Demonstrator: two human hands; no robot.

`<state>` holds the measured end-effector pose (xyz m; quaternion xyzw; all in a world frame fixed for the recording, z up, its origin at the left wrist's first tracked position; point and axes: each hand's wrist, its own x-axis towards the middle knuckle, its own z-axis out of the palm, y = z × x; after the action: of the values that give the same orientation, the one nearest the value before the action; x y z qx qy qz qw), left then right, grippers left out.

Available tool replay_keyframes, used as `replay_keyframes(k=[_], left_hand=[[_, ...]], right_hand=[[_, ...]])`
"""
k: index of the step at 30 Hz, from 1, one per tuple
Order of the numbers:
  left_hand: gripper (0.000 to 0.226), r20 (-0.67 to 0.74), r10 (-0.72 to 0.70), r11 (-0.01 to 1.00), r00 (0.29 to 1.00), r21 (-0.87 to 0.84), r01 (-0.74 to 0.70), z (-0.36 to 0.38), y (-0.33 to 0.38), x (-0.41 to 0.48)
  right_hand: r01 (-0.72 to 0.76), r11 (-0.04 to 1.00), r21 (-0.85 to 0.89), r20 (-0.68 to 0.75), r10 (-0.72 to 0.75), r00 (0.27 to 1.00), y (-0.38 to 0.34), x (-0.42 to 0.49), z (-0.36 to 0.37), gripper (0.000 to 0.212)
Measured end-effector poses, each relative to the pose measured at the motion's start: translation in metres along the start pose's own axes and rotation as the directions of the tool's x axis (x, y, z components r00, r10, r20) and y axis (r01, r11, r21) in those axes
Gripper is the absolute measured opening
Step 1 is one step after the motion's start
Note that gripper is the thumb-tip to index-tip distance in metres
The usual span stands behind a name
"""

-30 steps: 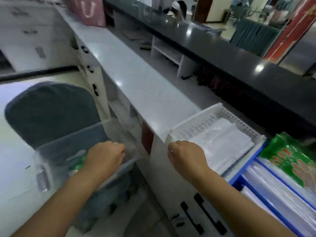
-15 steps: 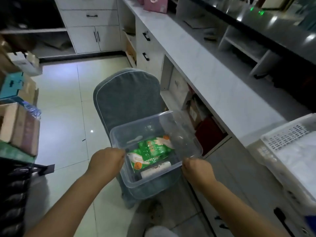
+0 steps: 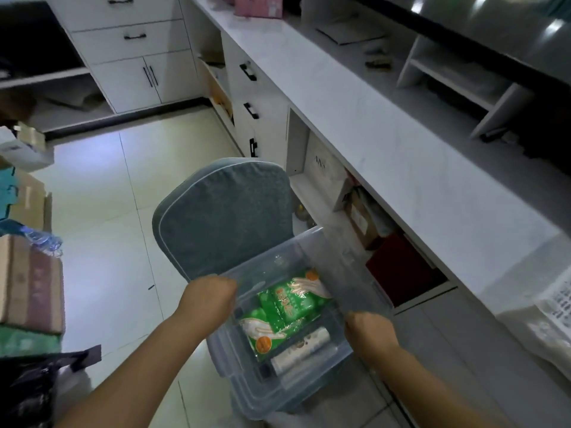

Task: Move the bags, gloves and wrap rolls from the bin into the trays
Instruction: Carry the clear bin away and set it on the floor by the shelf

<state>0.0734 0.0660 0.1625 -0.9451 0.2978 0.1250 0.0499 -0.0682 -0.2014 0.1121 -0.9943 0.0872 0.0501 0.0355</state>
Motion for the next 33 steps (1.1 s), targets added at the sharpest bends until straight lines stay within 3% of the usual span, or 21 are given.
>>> replay_keyframes(k=[2,3,5,7,8,11,13,18,21,25,27,33], left_hand=[[0.015,0.028,0.013,1.0,1.0,0.014,-0.014,0.004,-0.006,0.021],[0.017,0.047,0.03,0.999,0.998,0.023,-0.031,0.007,-0.009,0.034],[0.019,0.066,0.072,0.997,0.995,0.035,-0.075,0.009,-0.012,0.06],[0.022,0.057,0.132,0.991,0.99,0.005,-0.132,0.011,-0.014,0.086],[0.023,0.056,0.159,0.987,0.986,-0.011,-0.159,0.013,-0.015,0.098],[0.023,0.086,0.247,0.968,0.965,-0.057,-0.242,0.02,-0.017,0.13],[0.022,0.142,0.305,0.951,0.942,-0.091,-0.295,0.028,-0.019,0.15],[0.018,0.238,0.421,0.905,0.875,-0.18,-0.386,0.052,-0.03,0.194],[0.018,0.231,0.46,0.884,0.857,-0.209,-0.418,0.066,-0.034,0.218],[0.019,0.32,0.473,0.878,0.821,-0.246,-0.41,0.082,-0.029,0.239],[0.021,0.348,0.481,0.873,0.805,-0.278,-0.402,0.089,-0.024,0.245],[0.019,0.399,0.456,0.889,0.796,-0.242,-0.388,0.101,-0.012,0.256]], right_hand=[[0.048,0.998,0.036,-0.017,-0.047,0.999,0.0,0.006,0.0,0.071],[0.027,0.998,0.048,-0.026,-0.026,0.999,0.001,0.008,0.001,0.068],[-0.066,0.996,0.06,0.004,0.066,0.998,0.003,0.01,0.005,0.064],[-0.113,0.986,0.12,-0.032,0.118,0.993,0.005,0.012,0.015,0.086],[-0.185,0.976,0.112,-0.002,0.187,0.982,0.004,0.012,0.015,0.085],[-0.402,0.916,-0.015,0.233,0.394,0.889,-0.002,0.007,0.028,0.02],[-0.549,0.836,-0.019,0.374,0.515,0.771,-0.01,-0.001,0.039,0.016],[-0.823,0.569,0.009,0.504,0.708,0.495,-0.042,-0.009,0.058,0.025],[-0.932,0.356,0.072,0.559,0.759,0.334,-0.059,-0.006,0.076,0.024],[-0.982,0.063,0.176,0.553,0.819,0.152,-0.078,-0.004,0.099,0.026],[-0.976,-0.039,0.212,0.573,0.815,0.092,-0.084,-0.003,0.112,0.029],[-0.86,-0.309,0.407,0.605,0.796,0.0,-0.09,-0.002,0.135,0.016]])
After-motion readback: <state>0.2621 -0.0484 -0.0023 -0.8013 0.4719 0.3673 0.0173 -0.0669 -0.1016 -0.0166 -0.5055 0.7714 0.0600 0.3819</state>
